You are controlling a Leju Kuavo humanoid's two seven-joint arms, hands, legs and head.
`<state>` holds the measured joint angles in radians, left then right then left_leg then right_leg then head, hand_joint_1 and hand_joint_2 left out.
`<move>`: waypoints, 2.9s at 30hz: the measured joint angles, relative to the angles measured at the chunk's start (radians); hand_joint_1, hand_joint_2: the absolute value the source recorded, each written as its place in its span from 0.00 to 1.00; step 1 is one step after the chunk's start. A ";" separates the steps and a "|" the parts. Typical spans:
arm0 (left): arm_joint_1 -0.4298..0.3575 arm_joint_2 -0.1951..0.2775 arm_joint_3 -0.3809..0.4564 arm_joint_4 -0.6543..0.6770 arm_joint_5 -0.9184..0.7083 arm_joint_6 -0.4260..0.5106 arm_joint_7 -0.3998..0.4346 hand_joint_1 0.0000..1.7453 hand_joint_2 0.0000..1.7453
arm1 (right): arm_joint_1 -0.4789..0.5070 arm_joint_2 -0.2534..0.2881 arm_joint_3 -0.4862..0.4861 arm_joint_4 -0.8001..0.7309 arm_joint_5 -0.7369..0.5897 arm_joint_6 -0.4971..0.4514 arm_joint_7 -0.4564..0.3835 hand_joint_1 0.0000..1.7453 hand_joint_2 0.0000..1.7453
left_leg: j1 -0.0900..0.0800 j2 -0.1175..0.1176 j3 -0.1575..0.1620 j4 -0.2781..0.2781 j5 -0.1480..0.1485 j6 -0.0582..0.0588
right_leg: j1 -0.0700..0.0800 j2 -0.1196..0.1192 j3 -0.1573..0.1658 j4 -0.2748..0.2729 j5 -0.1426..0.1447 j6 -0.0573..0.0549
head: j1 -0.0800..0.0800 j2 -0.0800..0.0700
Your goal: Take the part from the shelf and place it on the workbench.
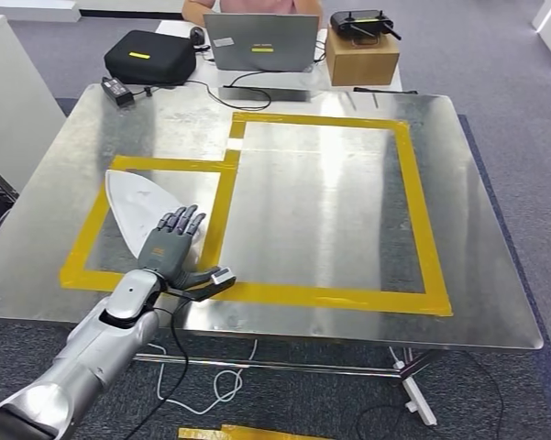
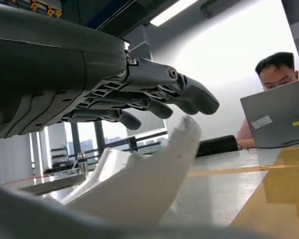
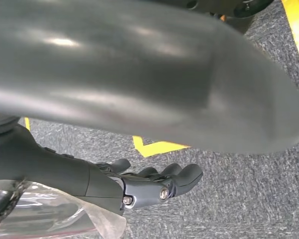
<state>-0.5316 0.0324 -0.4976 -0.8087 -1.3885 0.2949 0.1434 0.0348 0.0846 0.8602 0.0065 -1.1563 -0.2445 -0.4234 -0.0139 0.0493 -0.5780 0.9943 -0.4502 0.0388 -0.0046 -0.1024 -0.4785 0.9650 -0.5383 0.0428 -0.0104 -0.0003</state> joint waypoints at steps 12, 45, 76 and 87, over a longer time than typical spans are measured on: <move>0.006 -0.008 0.000 0.004 -0.004 0.007 0.001 0.00 0.00 | 0.003 -0.008 0.000 0.000 0.001 -0.002 0.005 0.00 0.00 | 0.018 -0.043 -0.030 0.005 0.029 -0.029 | -0.027 0.109 -0.012 0.032 -0.001 0.030 | 0.010 0.000; 0.020 0.008 0.018 0.007 -0.003 -0.008 0.020 0.00 0.00 | 0.000 -0.012 0.002 0.000 0.004 -0.005 0.014 0.00 0.00 | 0.005 -0.042 -0.069 -0.001 0.078 -0.032 | -0.005 0.104 0.008 0.007 -0.015 -0.015 | 0.006 0.000; 0.370 0.008 0.257 0.084 0.232 -0.078 0.031 0.00 0.00 | -0.014 0.000 0.005 -0.001 -0.079 0.006 0.033 0.00 0.00 | -0.003 -0.035 -0.048 -0.020 0.075 -0.023 | 0.002 0.110 0.047 -0.030 -0.011 -0.029 | 0.002 0.000; 0.545 -0.090 0.370 0.245 0.368 -0.043 0.010 0.00 0.00 | -0.019 0.035 -0.017 -0.001 -0.181 0.021 0.033 0.00 0.00 | 0.032 -0.047 0.055 0.081 -0.065 -0.069 | -0.006 0.091 -0.089 0.019 0.071 -0.038 | -0.003 0.000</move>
<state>0.0136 -0.0571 -0.1275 -0.5638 -1.0208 0.2524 0.1539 0.0163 0.1195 0.8433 0.0057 -1.3370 -0.2234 -0.3906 0.0185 0.0027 -0.5230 1.0750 -0.5152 -0.0301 -0.0104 -0.0113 -0.5675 0.9839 -0.4673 0.0051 -0.0137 -0.0001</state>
